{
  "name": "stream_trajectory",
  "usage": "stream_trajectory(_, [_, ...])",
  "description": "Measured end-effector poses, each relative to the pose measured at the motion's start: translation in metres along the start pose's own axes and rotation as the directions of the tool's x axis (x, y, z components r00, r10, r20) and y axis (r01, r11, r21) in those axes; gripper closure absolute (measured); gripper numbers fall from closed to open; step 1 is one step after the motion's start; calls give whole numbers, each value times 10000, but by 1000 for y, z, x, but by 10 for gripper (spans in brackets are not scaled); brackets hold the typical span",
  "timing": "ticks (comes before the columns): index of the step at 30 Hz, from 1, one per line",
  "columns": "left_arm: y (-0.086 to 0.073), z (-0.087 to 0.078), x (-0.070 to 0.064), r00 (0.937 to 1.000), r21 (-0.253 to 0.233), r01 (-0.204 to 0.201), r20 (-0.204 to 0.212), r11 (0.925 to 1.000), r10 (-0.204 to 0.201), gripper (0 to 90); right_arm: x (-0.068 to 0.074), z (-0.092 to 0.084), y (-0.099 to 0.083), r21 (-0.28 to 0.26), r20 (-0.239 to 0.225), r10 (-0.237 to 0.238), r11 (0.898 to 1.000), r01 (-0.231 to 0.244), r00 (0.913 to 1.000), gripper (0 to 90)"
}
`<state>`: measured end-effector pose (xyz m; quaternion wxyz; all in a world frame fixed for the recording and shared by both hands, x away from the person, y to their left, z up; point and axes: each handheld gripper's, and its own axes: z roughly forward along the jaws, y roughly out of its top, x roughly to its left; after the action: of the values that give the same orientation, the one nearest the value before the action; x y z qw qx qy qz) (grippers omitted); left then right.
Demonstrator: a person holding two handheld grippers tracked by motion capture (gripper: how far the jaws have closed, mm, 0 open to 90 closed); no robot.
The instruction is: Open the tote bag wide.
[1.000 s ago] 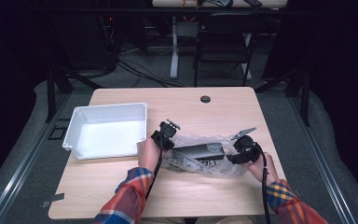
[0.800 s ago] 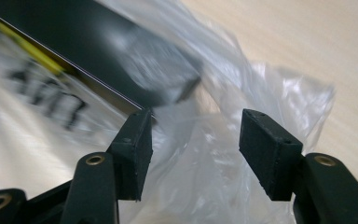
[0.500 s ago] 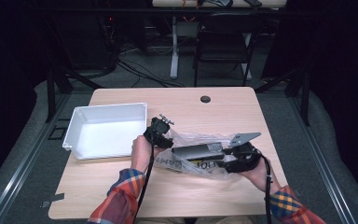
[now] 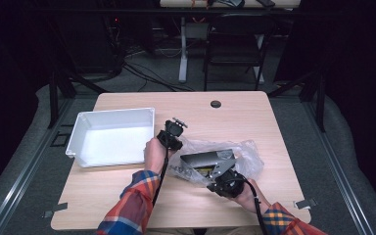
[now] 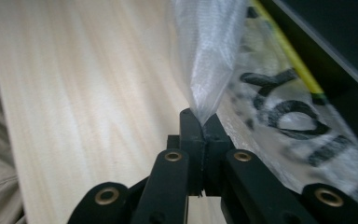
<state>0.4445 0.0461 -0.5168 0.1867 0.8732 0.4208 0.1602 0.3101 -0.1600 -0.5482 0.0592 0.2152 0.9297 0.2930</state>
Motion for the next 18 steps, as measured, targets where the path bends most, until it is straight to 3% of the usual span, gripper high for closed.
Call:
stream_trajectory(9, [3, 7, 6, 9957, 748, -80, -919, 9972, 149, 758, 17, 9, -2, 671, -554, -875, 9936, 911, 9946, 900])
stream_trajectory(12, [3, 9, 8, 9956, 866, -23, -929, 9962, 104, 717, 16, 8, -3, 862, -779, -883, 9917, 950, 9930, 900])
stream_trajectory(13, [3, 8, 9, 9958, 882, 5, -910, 9961, 76, 688, 15, 7, -3, 821, -857, -804, 9928, 874, 9931, 876])
stream_trajectory(15, [1, 4, 8, 9965, 639, 124, -836, 9979, -70, 603, 12, 2, -2, 576, -825, -577, 9964, 626, 9949, 739])
stream_trajectory(18, [0, -12, 8, 9986, 313, 99, -514, 9995, -82, 507, 8, -7, 2, 89, -826, -378, 9992, 387, 9959, 652])
